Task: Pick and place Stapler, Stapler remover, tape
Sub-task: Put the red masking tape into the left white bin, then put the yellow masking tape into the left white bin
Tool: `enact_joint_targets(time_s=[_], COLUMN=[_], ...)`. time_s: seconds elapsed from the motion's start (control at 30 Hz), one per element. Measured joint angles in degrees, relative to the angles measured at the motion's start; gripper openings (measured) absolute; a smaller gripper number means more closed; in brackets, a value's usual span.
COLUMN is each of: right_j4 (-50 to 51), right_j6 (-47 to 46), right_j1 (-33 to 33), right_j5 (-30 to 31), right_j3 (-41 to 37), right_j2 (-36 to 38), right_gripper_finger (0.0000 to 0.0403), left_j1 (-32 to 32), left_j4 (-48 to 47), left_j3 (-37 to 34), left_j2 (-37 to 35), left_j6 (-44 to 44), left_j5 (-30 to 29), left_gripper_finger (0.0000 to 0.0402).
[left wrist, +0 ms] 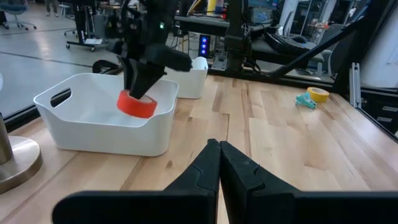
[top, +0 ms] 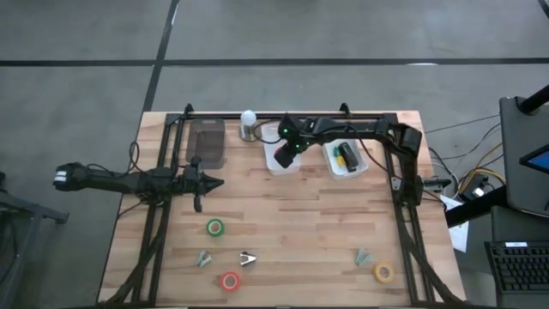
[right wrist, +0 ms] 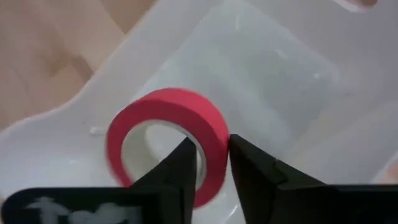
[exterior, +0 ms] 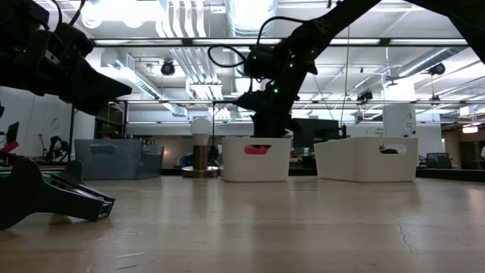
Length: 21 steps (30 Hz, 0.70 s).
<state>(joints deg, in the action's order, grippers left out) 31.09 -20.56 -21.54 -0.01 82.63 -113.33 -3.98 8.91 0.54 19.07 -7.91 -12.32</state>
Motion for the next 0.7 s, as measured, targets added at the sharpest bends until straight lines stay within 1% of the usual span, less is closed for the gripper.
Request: enact_joint_targets(time_s=[0.2, 0.37, 0.53, 0.7], right_j4=[-0.2, -0.2, 1.6, 6.7], right_j6=[1.1, 2.1, 2.9, 4.5], right_j1=[0.4, 1.5, 4.0, 9.1], right_j5=[0.0, 0.1, 0.1, 0.2], right_j3=[0.8, 1.0, 1.0, 0.9], right_j2=[2.0, 4.6, 8.5, 13.1], right_gripper_finger=[0.0145, 0.0176, 0.0188, 0.0185], left_j1=[0.0, 0.0, 0.0, 0.0], left_j4=[0.0, 0.0, 0.0, 0.0], left_j3=[0.0, 0.0, 0.0, 0.0], left_j2=[0.0, 0.0, 0.0, 0.0], left_j6=[0.0, 0.0, 0.0, 0.0], left_j5=[0.0, 0.0, 0.0, 0.0], left_gripper_finger=[0.0012, 0.0012, 0.0012, 0.0012])
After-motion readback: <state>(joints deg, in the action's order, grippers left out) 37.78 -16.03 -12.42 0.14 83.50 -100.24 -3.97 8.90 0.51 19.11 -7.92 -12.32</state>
